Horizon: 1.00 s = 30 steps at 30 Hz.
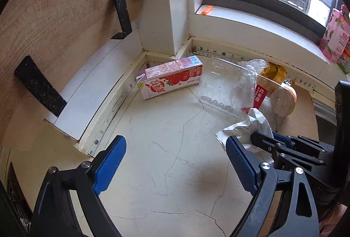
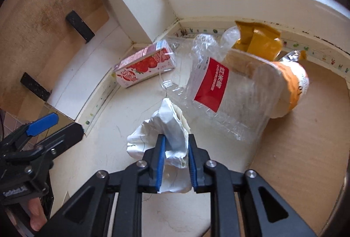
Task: Collect trash
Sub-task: 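Grasp the crumpled white wrapper with the right tool, then grasp the clear plastic tray with the left tool while the right tool holds the wrapper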
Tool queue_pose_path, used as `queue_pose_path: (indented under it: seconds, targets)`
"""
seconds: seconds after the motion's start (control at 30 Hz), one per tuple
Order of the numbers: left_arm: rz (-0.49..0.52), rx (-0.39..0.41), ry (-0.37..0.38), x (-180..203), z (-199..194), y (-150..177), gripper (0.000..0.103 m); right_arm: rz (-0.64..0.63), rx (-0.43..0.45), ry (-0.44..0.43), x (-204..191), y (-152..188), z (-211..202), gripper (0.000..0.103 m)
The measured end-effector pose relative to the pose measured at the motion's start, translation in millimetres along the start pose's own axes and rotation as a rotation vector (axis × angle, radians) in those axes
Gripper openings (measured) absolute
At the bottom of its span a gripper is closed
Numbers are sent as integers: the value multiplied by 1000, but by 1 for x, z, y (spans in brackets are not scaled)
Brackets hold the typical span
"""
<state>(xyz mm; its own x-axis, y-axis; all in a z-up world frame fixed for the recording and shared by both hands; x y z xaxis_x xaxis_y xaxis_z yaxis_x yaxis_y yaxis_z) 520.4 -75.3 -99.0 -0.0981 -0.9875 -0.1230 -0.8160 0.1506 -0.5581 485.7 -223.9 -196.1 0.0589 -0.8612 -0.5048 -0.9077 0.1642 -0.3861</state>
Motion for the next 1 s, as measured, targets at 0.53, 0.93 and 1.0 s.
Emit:
queue_pose_path:
  seconds: [0.53,0.93,1.0]
  targets:
    - [-17,2,156,86,25,-72,91,429,346,196,130,-28,-101,19]
    - [-231,-137,182,107,92,-101,91,454,389,276,153,-20,-91,19]
    - [-230,-165,131,107,104,-101,91,452,390,279,153,-19,-90,19]
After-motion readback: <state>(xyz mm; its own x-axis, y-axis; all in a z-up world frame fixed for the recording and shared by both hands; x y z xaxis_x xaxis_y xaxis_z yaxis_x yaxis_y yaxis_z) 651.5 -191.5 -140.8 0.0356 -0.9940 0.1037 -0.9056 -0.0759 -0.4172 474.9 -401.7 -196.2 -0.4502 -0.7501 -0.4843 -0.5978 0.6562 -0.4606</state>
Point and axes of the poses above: each gripper's, at about its wrist camera, not at the fingertips, and z roughly the way its jaws point, x to its right, y to its underside, the point moved 5 cm from there along z, roughly the way its jaws point, and after that the axes turned 8 degrees about z, right-handed, at the moved point
